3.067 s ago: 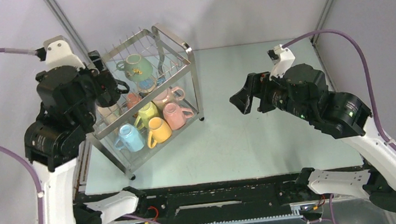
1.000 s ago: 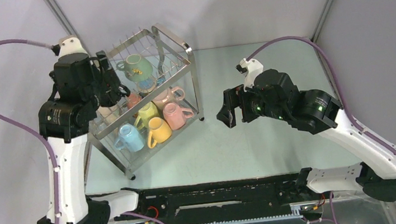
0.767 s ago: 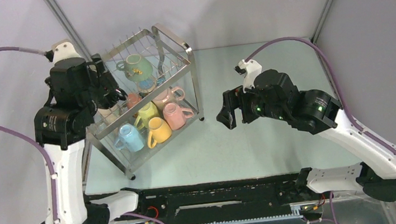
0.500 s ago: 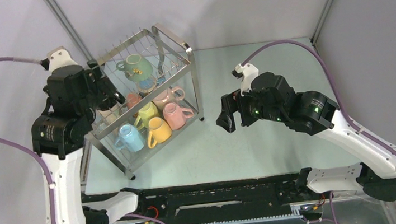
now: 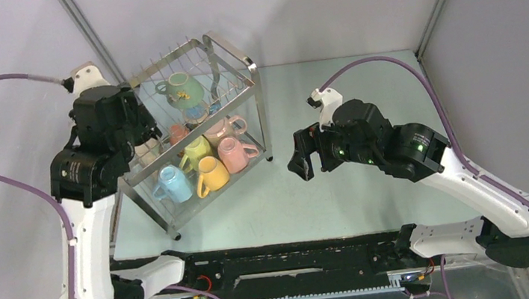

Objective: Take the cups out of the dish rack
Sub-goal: Unload the cup from the dish rack.

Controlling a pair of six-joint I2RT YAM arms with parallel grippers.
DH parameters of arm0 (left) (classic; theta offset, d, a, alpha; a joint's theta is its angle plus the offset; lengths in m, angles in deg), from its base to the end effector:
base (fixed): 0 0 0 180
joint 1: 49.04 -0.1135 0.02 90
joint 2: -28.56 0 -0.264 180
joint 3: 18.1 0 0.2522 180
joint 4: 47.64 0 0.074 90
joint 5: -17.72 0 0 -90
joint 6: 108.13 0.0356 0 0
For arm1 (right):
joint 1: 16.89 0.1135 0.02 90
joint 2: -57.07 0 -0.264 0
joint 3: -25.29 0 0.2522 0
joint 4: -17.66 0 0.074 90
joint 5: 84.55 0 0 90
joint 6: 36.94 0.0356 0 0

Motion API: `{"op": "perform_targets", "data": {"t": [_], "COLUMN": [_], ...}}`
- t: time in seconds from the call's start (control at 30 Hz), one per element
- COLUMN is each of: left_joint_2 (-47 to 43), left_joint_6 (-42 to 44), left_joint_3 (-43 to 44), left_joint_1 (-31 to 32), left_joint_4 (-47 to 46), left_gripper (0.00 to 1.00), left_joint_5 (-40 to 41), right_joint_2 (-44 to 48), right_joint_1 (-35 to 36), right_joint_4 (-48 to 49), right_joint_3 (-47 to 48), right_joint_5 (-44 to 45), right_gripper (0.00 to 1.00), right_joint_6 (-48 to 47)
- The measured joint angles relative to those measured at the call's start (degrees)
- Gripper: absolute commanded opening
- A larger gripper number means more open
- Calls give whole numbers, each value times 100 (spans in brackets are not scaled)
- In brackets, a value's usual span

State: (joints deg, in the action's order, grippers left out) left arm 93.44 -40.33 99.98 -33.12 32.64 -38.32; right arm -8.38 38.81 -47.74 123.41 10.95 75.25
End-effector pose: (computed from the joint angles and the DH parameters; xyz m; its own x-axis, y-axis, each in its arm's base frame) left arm 0.1508 -0.0223 0.5073 -0.3106 -0.2373 -0.9205 -0.3976 0.9120 -0.1010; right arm 0.1238 0.1754 0.4306 -0.5755 -0.1766 -0.7985 -0.6042 0.7498 0.2697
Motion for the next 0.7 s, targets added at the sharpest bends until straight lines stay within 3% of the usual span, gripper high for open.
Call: {"op": "perform_targets", "data": {"t": [0.1,0.43,0.7], "left_joint_2": [98,553,573], "left_joint_6": [127,422,527], "left_joint_3": [46,50,50], "left_joint_1": [9,-85,-278], "left_joint_4": [-2,48,-35], "left_gripper": [89,97,90], "left_joint_5": [151,457,466], "right_joint_2": [-11,-153,-229], "right_joint_1": [13,50,87], "right_joint_4": [-2,22,50], "right_joint_3": [0,-63,-125], "right_joint_5": [4,35,42], "right_gripper": [100,100,100], "right_joint_6": [2,0,0]}}
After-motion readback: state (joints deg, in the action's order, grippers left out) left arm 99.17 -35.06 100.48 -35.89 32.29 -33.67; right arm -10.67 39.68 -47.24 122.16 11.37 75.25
